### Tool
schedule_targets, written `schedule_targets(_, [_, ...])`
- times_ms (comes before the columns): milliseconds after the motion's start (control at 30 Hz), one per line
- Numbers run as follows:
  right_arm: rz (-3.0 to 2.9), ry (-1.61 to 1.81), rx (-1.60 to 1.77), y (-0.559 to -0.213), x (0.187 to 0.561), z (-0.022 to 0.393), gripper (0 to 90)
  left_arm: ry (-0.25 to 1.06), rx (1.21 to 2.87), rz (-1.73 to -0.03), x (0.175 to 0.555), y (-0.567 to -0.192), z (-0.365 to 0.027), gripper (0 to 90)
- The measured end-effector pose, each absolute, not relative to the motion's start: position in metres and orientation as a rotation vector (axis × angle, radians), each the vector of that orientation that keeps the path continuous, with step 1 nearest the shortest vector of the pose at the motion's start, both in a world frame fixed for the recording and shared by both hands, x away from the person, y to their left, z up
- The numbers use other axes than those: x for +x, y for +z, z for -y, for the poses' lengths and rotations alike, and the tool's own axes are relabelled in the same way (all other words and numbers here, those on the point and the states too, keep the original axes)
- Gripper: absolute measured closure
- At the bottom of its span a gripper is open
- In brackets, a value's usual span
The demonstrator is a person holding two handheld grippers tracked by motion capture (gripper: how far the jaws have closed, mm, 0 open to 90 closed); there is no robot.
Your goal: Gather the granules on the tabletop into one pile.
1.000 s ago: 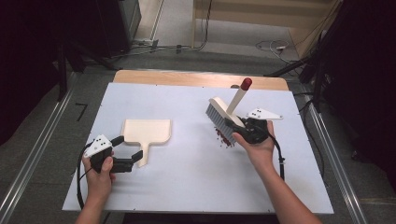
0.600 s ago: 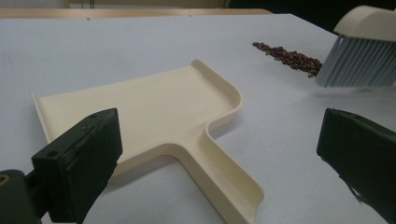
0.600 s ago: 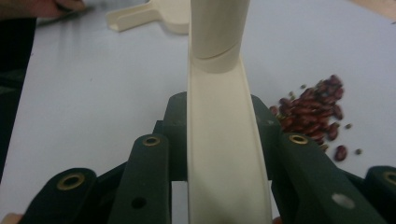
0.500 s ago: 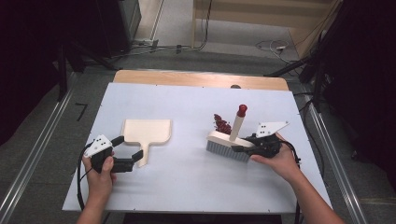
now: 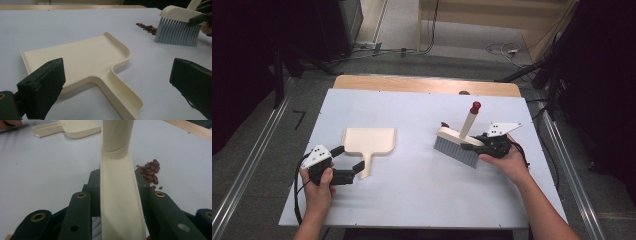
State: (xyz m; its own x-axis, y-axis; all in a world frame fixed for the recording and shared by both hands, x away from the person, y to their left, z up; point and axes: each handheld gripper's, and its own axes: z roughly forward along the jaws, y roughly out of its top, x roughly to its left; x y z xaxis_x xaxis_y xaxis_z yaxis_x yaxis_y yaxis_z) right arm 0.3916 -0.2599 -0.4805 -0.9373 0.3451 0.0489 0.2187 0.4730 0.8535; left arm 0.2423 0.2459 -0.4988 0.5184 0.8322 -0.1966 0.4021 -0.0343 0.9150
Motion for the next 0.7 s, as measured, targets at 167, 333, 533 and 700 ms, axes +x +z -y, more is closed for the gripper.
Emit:
schedule_targets(167, [-2.589, 1.427, 0.480, -0.476, 0.396, 0.256, 65.6, 0.480, 1.645, -1.066, 0.243, -0.499, -0.245, 0.6])
schedule_targets(333, [-2.597, 1.400, 0.485, -0.473, 0.405, 0.252, 65.6, 0.478, 1.645, -1.066, 0.242, -0.499, -0.245, 0.6])
schedule_targets(533, [-2.600, 1.386, 0.485, -0.471, 0.413, 0.250, 65.6, 0.480, 1.648, -1.065, 0.242, -0.499, -0.245, 0.6])
schedule_targets(700, [-2.603, 1.370, 0.482, -0.469, 0.418, 0.247, 65.6, 0.479, 1.646, -1.063, 0.242, -0.499, -0.244, 0.6])
